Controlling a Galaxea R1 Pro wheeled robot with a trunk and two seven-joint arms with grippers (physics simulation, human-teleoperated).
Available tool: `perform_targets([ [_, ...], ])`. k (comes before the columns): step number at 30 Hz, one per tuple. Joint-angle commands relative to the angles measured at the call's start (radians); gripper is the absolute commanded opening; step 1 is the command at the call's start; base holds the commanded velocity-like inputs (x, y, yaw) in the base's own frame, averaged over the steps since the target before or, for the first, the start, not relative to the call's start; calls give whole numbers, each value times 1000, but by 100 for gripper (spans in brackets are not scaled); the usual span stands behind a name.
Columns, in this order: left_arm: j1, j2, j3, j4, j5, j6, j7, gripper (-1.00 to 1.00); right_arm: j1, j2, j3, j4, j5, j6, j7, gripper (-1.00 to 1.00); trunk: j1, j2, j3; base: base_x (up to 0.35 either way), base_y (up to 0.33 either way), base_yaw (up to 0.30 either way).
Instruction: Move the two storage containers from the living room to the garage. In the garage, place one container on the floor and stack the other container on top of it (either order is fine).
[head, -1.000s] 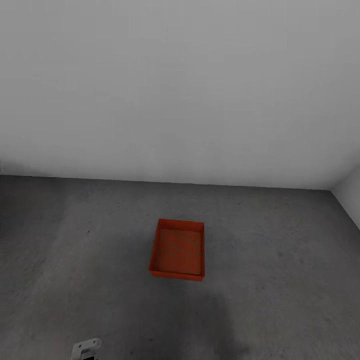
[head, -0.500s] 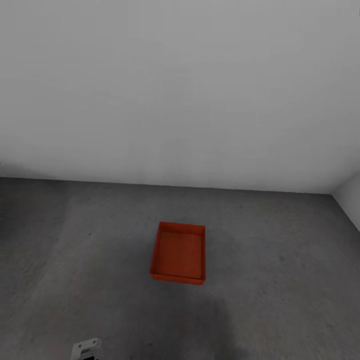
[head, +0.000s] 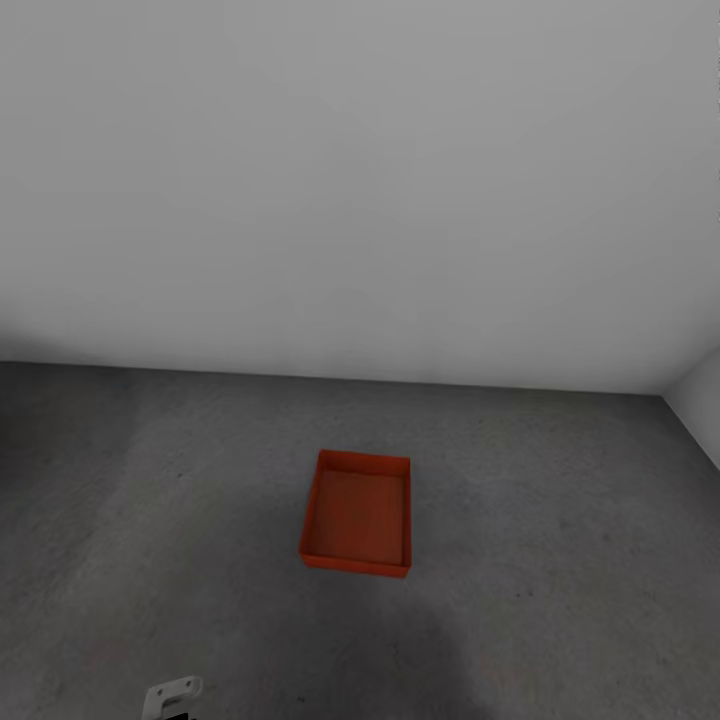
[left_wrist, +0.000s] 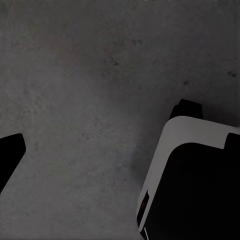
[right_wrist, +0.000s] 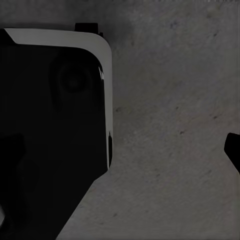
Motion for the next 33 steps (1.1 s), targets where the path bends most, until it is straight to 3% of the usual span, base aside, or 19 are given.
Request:
perform_targets([
  [1, 0, 0, -6, 0, 8, 1, 2, 100, -1, 0, 9, 3, -9, -6, 0, 100, 0, -1, 1, 0, 0, 0],
  [33, 0, 0, -6, 0, 7, 1, 2, 100, -1, 0, 8, 3, -9, -7, 0, 100, 0, -1, 51, 0, 0, 0],
])
